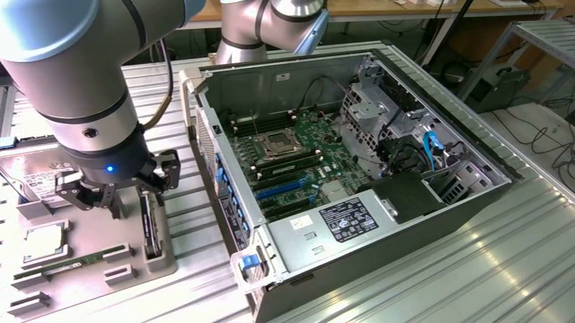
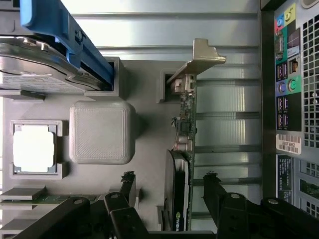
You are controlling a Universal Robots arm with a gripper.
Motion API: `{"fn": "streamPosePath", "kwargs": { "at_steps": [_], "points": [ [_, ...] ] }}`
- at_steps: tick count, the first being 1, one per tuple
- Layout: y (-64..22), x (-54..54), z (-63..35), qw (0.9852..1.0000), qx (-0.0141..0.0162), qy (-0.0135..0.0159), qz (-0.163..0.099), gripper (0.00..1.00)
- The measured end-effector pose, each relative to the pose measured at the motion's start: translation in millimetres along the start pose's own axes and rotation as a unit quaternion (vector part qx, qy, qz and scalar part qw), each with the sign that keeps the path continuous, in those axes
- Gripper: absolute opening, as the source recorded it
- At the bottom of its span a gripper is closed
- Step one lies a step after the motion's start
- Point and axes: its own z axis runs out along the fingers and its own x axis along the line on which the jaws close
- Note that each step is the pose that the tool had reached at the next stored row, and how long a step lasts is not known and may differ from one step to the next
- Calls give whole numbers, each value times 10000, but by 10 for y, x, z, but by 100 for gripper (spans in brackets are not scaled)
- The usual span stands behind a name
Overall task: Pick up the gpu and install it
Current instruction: 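Pick up the gpu and move the gpu toward the slot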
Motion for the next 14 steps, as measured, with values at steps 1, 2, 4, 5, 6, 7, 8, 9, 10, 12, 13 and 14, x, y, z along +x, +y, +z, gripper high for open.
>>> {"fn": "streamPosePath", "kwargs": {
  "at_steps": [1, 2, 4, 5, 6, 7, 8, 9, 10, 12, 13, 14],
  "points": [
    [0, -9, 4, 10000, 0, 3, 2, 66],
    [0, -22, 9, 10000, 0, 23, 11, 66],
    [-1, -37, 20, 10000, 1, 85, 26, 66],
    [-1, -40, 25, 9999, 3, 125, 33, 66],
    [-1, -42, 29, 9999, 4, 166, 38, 66],
    [-1, -43, 31, 9998, 5, 190, 41, 66],
    [-1, -43, 33, 9998, 5, 205, 42, 66],
    [-1, -42, 36, 9998, 6, 210, 43, 66],
    [-2, -42, 40, 9998, 6, 210, 43, 66],
    [-3, -43, 50, 9998, 5, 210, 42, 66],
    [-4, -43, 56, 9998, 5, 210, 42, 66],
    [-4, -43, 62, 9998, 5, 210, 42, 66]
  ]
}}
